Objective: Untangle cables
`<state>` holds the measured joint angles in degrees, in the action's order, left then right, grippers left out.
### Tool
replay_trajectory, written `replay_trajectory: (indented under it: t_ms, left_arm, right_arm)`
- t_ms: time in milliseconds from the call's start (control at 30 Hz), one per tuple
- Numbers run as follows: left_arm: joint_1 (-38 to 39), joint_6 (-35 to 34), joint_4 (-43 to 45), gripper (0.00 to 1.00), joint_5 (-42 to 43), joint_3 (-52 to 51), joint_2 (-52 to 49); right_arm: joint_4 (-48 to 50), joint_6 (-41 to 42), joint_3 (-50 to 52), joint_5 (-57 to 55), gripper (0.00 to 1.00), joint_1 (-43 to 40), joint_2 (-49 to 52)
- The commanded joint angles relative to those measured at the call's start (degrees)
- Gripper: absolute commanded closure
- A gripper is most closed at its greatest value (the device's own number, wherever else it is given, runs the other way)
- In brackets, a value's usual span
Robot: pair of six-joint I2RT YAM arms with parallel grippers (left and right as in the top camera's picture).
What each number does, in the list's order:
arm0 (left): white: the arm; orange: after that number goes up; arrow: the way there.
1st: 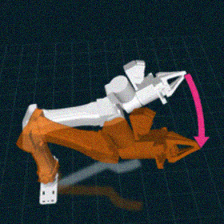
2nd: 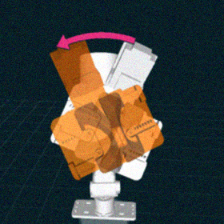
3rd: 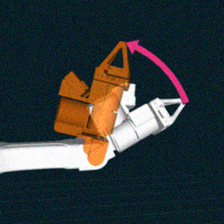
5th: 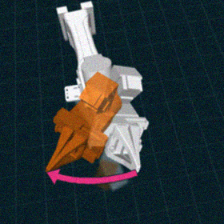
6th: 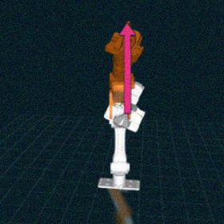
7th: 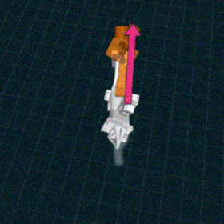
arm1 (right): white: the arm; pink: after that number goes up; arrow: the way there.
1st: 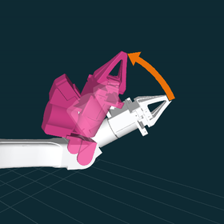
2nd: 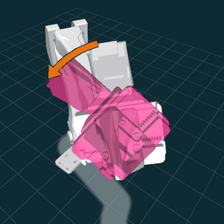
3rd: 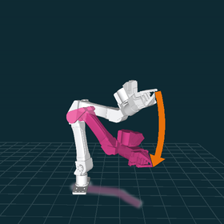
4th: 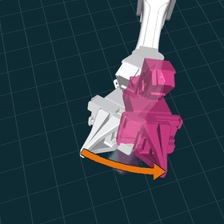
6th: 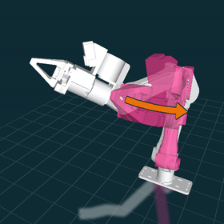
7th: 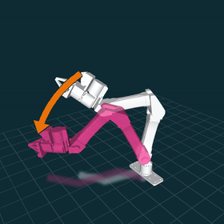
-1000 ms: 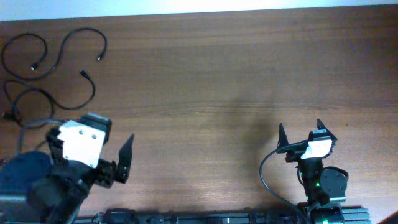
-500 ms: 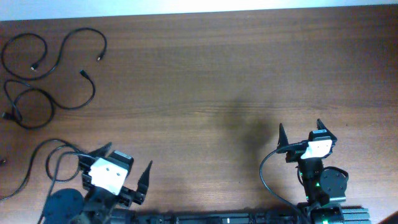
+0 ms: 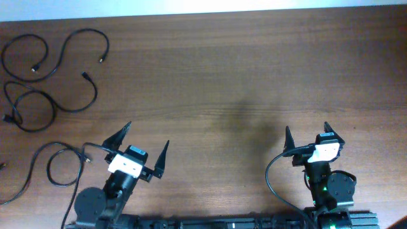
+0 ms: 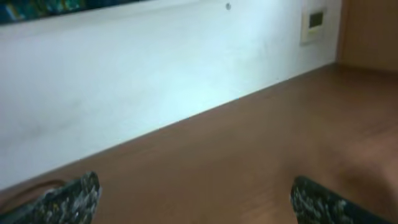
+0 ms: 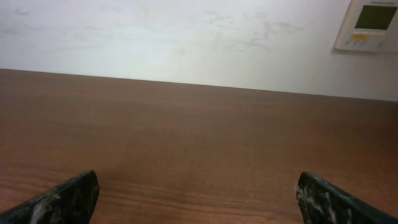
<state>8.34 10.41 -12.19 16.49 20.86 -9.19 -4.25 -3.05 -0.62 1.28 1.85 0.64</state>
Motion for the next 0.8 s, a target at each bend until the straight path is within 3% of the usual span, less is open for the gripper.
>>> replay_trajectory:
  t_ms: [0, 233, 467, 533, 767]
  left_arm:
    - [-4.72, -5.64, 8.04, 0.02, -0.81, -7.69, 5.01]
    - [-8.87, -11.39, 23.06, 0.02, -3.04, -20.33, 8.9]
    - [-8.9, -18.53, 8.7, 0.02, -15.5, -20.37, 8.9]
    - [-8.83, -18.21, 7.39, 0.02, -16.33, -20.39, 8.9]
    - [-8.83, -5.51, 7.32, 0.02, -16.52, -20.39, 8.9]
  right_arm:
    - [-0.31, 0.04, 0.31, -0.5, 0.02, -0.37, -0.46]
    - [-0.31, 0.04, 0.31, -0.5, 0.01, -0.37, -0.46]
    - [-0.31, 0.04, 0.31, -0.5, 0.02, -0.37, -0.46]
    - [-0.31, 0.07, 0.31, -0.5, 0.02, -0.37, -0.46]
    - [-0.31, 0.07, 0.31, -0.5, 0.02, -0.37, -0.46]
